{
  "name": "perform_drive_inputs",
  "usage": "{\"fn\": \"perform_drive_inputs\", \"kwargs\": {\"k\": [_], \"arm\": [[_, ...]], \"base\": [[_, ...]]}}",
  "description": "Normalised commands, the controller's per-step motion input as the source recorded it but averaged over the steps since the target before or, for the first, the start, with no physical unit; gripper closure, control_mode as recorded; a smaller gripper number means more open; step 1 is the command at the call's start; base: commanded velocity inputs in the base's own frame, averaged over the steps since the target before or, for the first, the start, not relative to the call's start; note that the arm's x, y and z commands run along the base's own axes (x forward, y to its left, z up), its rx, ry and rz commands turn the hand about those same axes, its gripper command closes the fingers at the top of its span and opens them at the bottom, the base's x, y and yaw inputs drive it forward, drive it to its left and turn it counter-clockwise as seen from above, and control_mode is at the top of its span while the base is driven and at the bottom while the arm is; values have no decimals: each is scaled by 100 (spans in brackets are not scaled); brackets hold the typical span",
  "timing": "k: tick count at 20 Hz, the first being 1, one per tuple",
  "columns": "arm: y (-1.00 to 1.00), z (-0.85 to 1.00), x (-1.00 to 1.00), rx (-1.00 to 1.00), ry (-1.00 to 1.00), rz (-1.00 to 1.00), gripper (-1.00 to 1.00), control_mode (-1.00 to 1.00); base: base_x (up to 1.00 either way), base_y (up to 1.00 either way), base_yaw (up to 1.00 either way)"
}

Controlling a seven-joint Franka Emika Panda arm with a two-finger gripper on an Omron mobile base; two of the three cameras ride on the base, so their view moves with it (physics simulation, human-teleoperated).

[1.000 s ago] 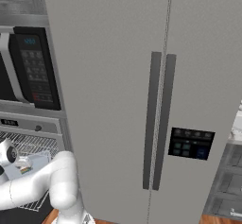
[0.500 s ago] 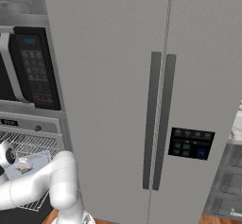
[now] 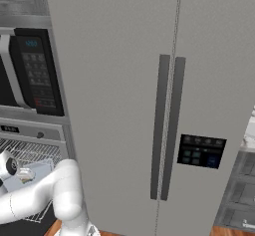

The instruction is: Take the baked cake out of the oven and place it on the plate for cooling. Then close the oven door.

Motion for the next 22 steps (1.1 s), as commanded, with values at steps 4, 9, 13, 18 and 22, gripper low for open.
{"fn": "perform_drive_inputs", "kwargs": {"k": [4,9,13,18,22], "arm": [[-10,-21,0,-4,-8,0,100,-100],[-6,-14,-2,-3,-12,0,100,-100],[1,3,-34,0,-17,2,100,-100],[6,34,-20,0,0,0,100,-100],[4,46,-28,0,0,5,100,-100]], "base": [[0,0,0],[0,0,0],[0,0,0],[0,0,0],[0,0,0]]}}
